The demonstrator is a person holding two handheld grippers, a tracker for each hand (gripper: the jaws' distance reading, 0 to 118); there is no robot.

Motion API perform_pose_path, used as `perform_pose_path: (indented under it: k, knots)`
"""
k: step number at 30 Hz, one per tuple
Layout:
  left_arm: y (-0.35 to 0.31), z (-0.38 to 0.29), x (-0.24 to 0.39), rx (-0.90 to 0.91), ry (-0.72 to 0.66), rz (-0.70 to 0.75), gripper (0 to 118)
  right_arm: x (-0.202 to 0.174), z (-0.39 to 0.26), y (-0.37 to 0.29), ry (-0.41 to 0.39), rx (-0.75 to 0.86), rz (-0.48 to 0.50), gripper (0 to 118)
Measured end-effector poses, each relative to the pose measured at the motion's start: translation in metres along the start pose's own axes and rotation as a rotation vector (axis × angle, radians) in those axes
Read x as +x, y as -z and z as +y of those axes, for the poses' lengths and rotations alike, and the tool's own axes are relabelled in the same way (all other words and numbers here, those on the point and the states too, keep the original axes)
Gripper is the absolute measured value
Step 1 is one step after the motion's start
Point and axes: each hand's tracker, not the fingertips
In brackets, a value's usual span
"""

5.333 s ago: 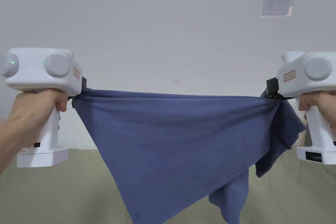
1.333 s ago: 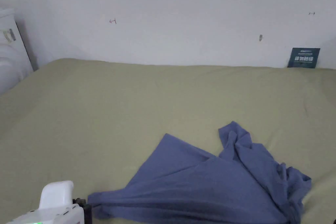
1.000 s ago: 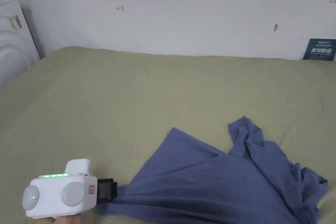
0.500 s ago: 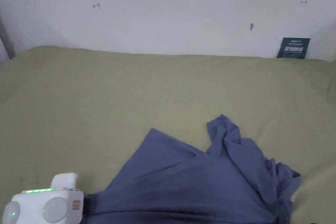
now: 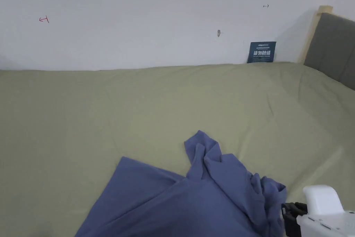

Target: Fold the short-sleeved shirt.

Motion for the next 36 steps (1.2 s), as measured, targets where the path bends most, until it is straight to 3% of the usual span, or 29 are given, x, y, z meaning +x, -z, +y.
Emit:
perform_pose_path:
  k: [7, 8, 10, 11, 13, 19, 21, 23, 25, 26, 27, 28, 31, 36]
  knots:
    - [-0.004, 0.002, 0.007, -0.012, 0.031, -0.004, 5, -0.007, 0.086, 0.104, -0.044, -0.044, 0.097, 4]
    - [-0.004, 0.002, 0.008, -0.013, 0.035, -0.004, 5, -0.01, 0.101, 0.123, -0.048, -0.048, 0.088, 15]
    - [-0.006, 0.003, 0.009, -0.016, 0.037, -0.006, 5, -0.016, 0.124, 0.155, -0.071, -0.051, 0.085, 96]
    - [-0.007, 0.003, 0.01, -0.017, 0.036, -0.007, 5, -0.02, 0.135, 0.176, -0.095, -0.098, 0.102, 118]
    - [-0.007, 0.003, 0.011, -0.021, 0.036, -0.01, 5, -0.031, 0.149, 0.213, -0.11, -0.203, 0.116, 114]
    - [-0.004, 0.006, 0.006, -0.028, 0.037, -0.016, 5, -0.055, 0.148, 0.296, -0.14, -0.326, 0.074, 110]
    - [-0.003, 0.007, 0.006, -0.032, 0.035, -0.017, 5, -0.059, 0.142, 0.318, -0.193, -0.378, 0.028, 99]
    - [0.0, 0.008, 0.004, -0.036, 0.036, -0.017, 5, -0.059, 0.145, 0.318, -0.182, -0.35, 0.05, 101]
    - [0.001, 0.008, 0.004, -0.036, 0.044, -0.013, 5, -0.058, 0.153, 0.313, -0.18, -0.372, 0.081, 86]
    - [0.003, 0.007, 0.004, -0.035, 0.045, -0.011, 5, -0.06, 0.154, 0.307, -0.183, -0.363, 0.09, 69]
    - [0.003, 0.007, 0.004, -0.035, 0.047, -0.008, 5, -0.061, 0.155, 0.299, -0.197, -0.341, 0.09, 20]
    - [0.003, 0.007, 0.004, -0.034, 0.054, -0.005, 5, -0.061, 0.157, 0.292, -0.217, -0.319, 0.09, 3]
    - [0.003, 0.007, 0.004, -0.034, 0.054, -0.001, 5, -0.053, 0.144, 0.274, -0.176, -0.283, 0.101, 3]
    - [-0.015, 0.02, -0.003, -0.003, 0.04, -0.033, 5, -0.03, 0.169, 0.175, -0.159, -0.136, 0.127, 3]
